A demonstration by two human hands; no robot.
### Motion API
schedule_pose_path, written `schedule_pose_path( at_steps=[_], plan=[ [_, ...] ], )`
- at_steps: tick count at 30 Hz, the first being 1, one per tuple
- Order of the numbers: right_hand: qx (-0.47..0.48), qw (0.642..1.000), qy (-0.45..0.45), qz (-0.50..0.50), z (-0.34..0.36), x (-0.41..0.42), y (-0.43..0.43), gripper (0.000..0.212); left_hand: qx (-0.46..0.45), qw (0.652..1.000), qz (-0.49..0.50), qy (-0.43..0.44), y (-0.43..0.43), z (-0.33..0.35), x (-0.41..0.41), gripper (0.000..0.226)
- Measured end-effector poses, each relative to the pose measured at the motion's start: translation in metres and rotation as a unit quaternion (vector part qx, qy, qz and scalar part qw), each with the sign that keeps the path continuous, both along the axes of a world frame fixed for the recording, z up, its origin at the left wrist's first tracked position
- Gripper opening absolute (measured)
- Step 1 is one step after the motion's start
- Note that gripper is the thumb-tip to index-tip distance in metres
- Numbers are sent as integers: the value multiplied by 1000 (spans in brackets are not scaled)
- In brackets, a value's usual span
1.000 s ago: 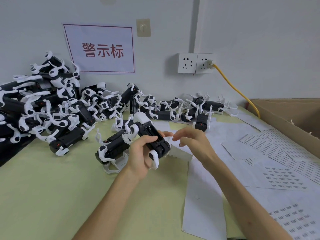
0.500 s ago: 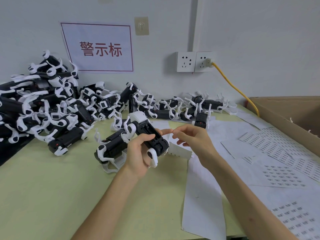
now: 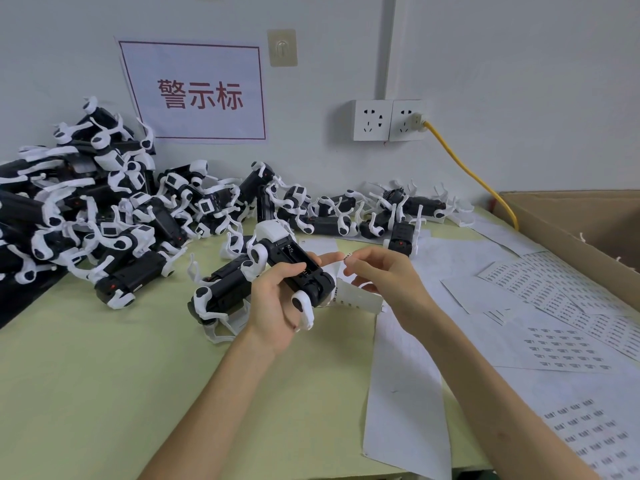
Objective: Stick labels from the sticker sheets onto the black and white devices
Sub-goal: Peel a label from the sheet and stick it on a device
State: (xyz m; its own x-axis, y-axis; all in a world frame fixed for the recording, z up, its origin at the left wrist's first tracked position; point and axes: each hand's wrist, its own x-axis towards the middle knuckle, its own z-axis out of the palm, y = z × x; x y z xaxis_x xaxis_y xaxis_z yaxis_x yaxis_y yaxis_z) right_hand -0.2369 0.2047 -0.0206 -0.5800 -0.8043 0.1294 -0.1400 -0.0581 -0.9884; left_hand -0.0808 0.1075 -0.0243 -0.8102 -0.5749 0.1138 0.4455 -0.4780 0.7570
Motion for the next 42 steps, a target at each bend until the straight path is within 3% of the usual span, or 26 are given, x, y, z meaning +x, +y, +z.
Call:
schedule_pose_path(
  at_steps=[22, 26, 30, 33, 40, 42],
  plan=[
    [-28, 999, -17, -31, 3, 4, 1, 11, -3, 1000, 11, -15, -1, -4, -4, 17],
    [-88, 995, -36, -22, 6, 4, 3, 5, 12, 999, 47, -24, -4, -6, -6, 44],
    [-80, 994, 53, 43, 2, 13, 3, 69, -44, 995, 82, -45, -3, -3, -6, 57],
    [-54, 992, 91, 73, -3, 17, -1, 96, -117, 986, 86, -76, -3, -7, -9, 65],
    [-117, 990, 53, 51, -2, 14, -2, 81, -183, 966, 78, -166, 0, -7, -12, 89],
    [-144, 989, 8, 43, -1, 13, -2, 72, -235, 952, 108, -166, 1, -11, -10, 80]
  ],
)
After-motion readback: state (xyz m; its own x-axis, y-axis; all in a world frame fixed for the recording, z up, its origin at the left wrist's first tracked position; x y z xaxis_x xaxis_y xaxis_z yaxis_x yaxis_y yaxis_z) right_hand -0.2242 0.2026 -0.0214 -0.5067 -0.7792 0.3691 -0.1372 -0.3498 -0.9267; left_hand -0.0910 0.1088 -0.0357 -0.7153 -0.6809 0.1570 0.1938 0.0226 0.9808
